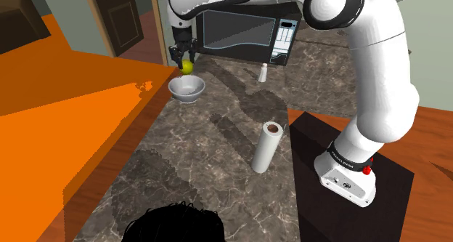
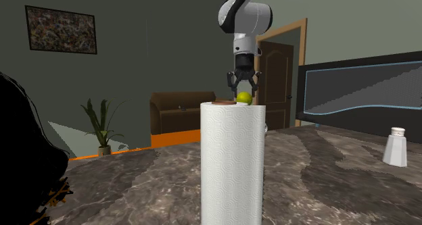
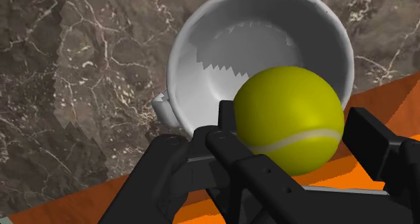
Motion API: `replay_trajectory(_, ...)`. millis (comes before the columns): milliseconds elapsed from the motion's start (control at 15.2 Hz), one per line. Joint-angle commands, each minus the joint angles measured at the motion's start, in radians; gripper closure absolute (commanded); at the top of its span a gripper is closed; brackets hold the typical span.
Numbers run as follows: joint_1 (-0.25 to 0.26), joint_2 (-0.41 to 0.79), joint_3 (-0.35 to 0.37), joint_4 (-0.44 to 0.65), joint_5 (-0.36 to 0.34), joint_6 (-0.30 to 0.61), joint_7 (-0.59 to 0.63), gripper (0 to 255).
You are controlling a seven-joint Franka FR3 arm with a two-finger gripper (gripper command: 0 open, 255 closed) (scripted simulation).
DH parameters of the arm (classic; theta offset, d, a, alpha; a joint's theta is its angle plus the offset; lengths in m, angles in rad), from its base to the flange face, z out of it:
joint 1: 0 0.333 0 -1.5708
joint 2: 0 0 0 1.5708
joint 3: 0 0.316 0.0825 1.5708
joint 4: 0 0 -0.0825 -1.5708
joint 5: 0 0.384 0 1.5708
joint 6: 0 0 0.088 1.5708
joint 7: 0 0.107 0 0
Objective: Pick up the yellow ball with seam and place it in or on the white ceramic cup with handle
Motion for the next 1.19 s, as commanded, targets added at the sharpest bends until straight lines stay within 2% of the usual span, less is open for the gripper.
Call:
replay_trajectory(0, 0.001, 0.027, -0.006, 0.018, -0.006, 0.009, -0.007, 255)
replay_trajectory(792, -0.004, 0.072, -0.018, -0.071, -0.024, 0.139, 0.007, 255)
replay_trajectory(1122, -0.004, 0.076, -0.019, -0.074, -0.026, 0.147, 0.008, 255)
